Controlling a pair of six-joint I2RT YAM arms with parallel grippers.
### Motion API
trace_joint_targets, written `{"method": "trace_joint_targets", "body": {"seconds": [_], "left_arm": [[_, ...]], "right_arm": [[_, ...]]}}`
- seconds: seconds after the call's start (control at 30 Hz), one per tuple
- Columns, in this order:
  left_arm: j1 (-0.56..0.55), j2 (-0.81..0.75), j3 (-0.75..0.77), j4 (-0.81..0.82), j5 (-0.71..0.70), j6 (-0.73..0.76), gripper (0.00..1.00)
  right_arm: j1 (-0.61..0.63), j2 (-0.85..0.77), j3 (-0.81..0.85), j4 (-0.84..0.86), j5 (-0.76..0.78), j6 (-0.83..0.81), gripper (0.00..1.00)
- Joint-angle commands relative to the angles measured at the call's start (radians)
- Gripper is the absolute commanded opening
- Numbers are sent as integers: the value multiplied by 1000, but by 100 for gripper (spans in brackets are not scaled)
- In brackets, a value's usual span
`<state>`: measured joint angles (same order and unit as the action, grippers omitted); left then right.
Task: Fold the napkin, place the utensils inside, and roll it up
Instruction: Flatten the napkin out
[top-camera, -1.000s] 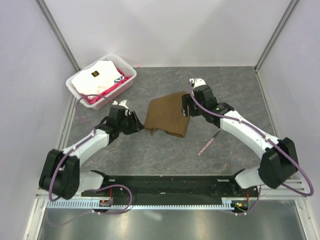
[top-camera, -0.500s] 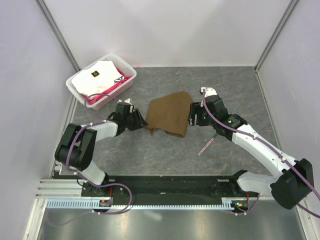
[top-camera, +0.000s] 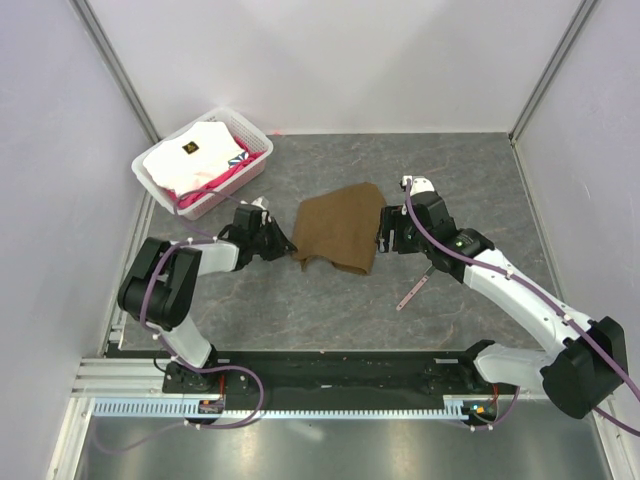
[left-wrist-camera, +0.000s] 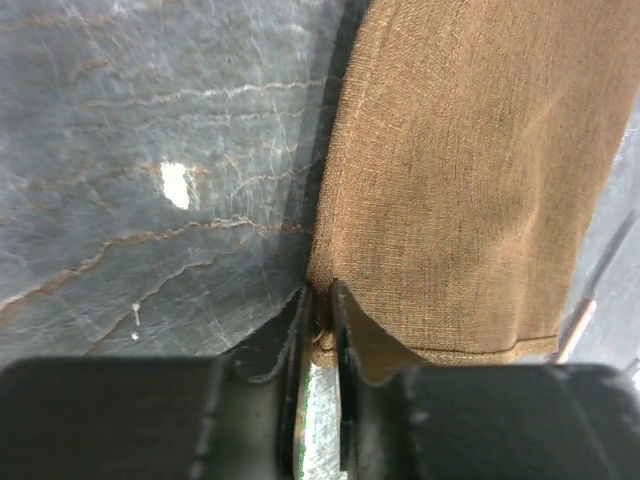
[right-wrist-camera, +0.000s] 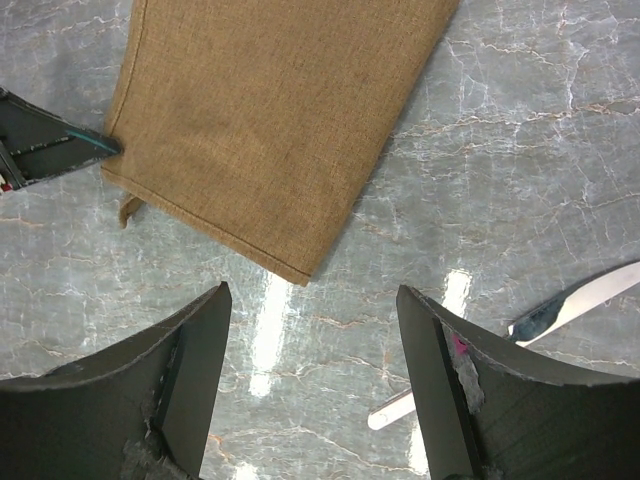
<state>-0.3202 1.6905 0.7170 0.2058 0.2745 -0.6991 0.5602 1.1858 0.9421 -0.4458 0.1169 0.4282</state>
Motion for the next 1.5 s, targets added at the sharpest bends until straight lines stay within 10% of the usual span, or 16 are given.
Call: {"method": "trace_joint_targets", "body": {"seconds": [0.0,0.83,1.47], "left_arm": [[1,9,-24,46,46,-31,9],[116,-448,367,-385,201,59,2],[213,-468,470,-479,276,139,2]], "right_arm": [[1,-12,-5,-2,1,23,76],[173,138,-48,116,63,121,79],[259,495,37,518,-132,149,84]]}}
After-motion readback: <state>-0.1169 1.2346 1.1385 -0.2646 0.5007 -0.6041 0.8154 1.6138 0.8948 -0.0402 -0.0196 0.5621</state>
